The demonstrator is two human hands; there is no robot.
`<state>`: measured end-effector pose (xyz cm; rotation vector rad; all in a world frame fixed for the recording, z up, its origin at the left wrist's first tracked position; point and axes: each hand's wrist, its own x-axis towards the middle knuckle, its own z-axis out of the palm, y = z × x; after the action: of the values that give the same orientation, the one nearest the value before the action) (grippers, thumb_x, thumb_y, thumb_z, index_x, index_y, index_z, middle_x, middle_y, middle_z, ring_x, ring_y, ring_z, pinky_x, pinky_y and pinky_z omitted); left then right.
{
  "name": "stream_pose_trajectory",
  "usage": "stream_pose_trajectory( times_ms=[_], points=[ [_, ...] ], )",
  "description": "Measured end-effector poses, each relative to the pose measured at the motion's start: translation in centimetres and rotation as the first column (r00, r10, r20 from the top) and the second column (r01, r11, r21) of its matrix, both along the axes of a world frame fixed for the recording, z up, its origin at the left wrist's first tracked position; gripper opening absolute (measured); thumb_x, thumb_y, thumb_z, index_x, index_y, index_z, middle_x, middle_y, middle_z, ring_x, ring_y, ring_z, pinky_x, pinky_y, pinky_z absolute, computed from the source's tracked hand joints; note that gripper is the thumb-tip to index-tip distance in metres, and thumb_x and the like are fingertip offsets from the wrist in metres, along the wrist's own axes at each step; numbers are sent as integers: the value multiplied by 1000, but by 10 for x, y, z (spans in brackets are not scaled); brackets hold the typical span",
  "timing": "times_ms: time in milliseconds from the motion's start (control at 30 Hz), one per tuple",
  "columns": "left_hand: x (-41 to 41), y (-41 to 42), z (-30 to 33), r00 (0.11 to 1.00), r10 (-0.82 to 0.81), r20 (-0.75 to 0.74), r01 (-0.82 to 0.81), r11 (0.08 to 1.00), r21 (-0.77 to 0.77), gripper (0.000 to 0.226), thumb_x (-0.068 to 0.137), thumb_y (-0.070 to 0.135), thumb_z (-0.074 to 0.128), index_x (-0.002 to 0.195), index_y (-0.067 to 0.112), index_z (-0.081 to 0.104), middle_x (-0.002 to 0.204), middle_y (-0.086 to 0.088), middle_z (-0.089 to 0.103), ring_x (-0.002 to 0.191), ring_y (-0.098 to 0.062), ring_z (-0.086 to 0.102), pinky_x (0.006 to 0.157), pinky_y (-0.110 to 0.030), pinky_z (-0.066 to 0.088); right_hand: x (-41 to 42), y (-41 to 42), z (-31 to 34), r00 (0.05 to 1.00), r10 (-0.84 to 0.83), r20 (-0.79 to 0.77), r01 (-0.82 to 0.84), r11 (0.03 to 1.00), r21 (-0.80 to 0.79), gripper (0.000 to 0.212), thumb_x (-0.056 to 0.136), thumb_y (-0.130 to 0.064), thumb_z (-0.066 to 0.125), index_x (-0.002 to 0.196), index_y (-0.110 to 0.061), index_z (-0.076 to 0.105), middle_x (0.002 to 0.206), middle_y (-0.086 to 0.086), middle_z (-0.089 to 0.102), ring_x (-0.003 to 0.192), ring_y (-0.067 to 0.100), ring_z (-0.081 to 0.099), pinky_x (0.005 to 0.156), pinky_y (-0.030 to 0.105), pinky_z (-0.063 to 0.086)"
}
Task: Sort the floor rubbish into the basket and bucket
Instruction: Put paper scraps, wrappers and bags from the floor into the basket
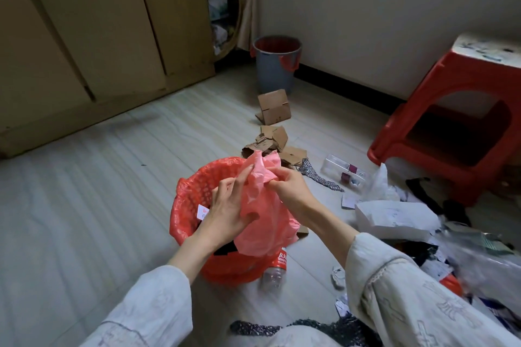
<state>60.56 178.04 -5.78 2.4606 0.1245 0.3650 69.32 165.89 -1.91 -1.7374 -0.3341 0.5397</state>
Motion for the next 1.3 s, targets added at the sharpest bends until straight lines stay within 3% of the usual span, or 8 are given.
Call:
stream_pose_trajectory(
  times_ms=[200,367,467,600,733,800,867,1300],
  points=[
    [9,-10,-7,994,-8,107,24,989,-147,79,81,-2,59,130,40,14,143,-9,37,132,-28,37,108,-43,34,8,-3,2,987,6,163,13,993,-113,19,80,-7,64,85,-19,78,72,-4,71,71,15,62,69,38,53],
    [8,-7,-4,978,-22,205,18,1000,22,67,83,-8,49,131,33,27,106,-8,55,99,-29,55,91,-42,46,10,-13,0,984,54,172,-10,970,-242,18,83,-11,63,94,-14,76,62,-4,64,56,7,50,53,22,41],
    [6,11,-11,980,29,197,-83,959,271,77,77,-18,50,135,32,33,81,-4,44,77,-24,50,71,-40,54,9,-15,-2,960,127,249,-42,946,-322,24,84,-10,63,107,-12,71,94,3,72,75,10,61,69,24,49],
    [-4,27,-26,974,194,114,-225,852,473,98,57,-26,59,132,34,42,97,-11,44,76,-32,54,46,-40,54,8,-18,-6,889,310,336,-88,837,-540,35,89,-12,55,123,-17,61,127,3,61,114,18,57,94,29,44],
    [-1,24,-39,970,200,-139,-64,762,644,88,65,-1,74,138,35,39,148,-10,24,118,-44,46,86,-57,49,6,-25,-25,777,553,300,-150,626,-766,38,92,-18,46,130,-13,49,137,10,48,126,30,44,99,42,42],
    [6,20,-44,907,161,-388,80,841,536,74,87,23,52,146,41,10,158,0,0,143,-38,3,109,-64,5,7,-28,-34,743,629,231,-181,521,-834,46,95,-25,45,139,-15,37,145,8,36,134,28,33,101,44,40],
    [16,23,-52,813,123,-570,176,880,441,65,92,43,35,143,48,-5,157,4,-12,141,-32,-22,103,-66,-15,13,-28,-44,719,658,222,-181,487,-855,52,95,-29,45,142,-15,29,149,7,29,138,27,25,106,43,36],
    [61,51,-188,575,44,-817,391,863,321,108,69,75,52,138,45,-24,141,-4,-38,130,-34,-37,104,-73,1,50,-6,-125,701,631,333,-99,549,-830,68,91,-43,28,150,-19,5,155,11,-19,145,27,-13,119,45,3]
  ],
)
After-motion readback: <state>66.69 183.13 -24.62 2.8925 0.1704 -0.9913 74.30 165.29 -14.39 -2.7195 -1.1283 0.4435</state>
